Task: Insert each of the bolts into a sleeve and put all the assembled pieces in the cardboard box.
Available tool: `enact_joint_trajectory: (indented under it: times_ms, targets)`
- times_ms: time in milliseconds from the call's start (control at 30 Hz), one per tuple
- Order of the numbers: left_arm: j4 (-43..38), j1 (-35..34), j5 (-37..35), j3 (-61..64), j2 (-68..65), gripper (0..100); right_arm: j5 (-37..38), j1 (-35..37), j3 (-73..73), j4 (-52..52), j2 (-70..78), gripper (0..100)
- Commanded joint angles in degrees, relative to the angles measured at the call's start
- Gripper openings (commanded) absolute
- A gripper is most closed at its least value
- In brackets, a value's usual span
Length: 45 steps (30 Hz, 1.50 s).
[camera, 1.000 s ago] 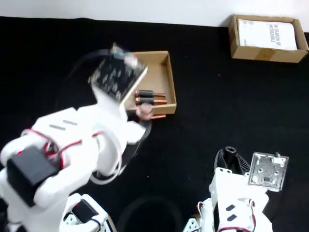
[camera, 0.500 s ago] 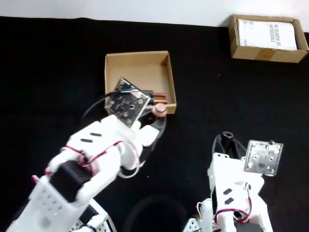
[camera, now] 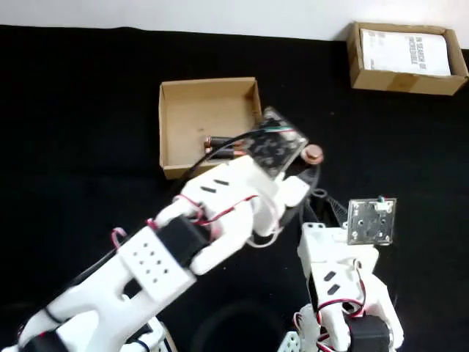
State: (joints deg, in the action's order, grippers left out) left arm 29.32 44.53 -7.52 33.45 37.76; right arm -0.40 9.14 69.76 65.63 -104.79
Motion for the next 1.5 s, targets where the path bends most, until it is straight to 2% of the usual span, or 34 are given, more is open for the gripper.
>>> enact_joint_trajectory:
  times_ms: [0,167,533,633,867,1100,1233,1467]
  targets:
    - [-1.6,1.0,0.2,-7.4,-4.1,1,-0.4,0.7,1.3,-4.7,-0.2,0.7]
    - [-1.6,0.6,0.2,-11.8,-7.4,1,-0.4,0.6,5.7,-11.5,-0.2,0.7]
    - [-1.6,-0.5,0.2,-12.7,-7.8,1,-0.4,0.5,15.4,-26.9,-0.2,0.7]
    - [-1.8,-1.7,0.2,-13.1,-7.9,1,-0.4,0.7,15.7,-27.3,-0.2,0.7]
    - [-9.9,-5.1,0.2,-12.7,-8.0,1,-0.4,0.7,15.6,-27.3,-0.2,0.7]
    - [-10.2,-4.5,-0.3,-12.5,-9.2,1,-0.4,0.7,15.8,-28.8,-0.2,0.7]
    - [-10.0,-4.8,-6.3,-15.0,-13.2,1,-0.4,0.7,15.9,-30.2,-0.2,0.7]
    - [-10.0,-4.4,-7.5,-15.9,-16.0,1,-0.4,0.7,15.9,-30.2,-0.2,0.7]
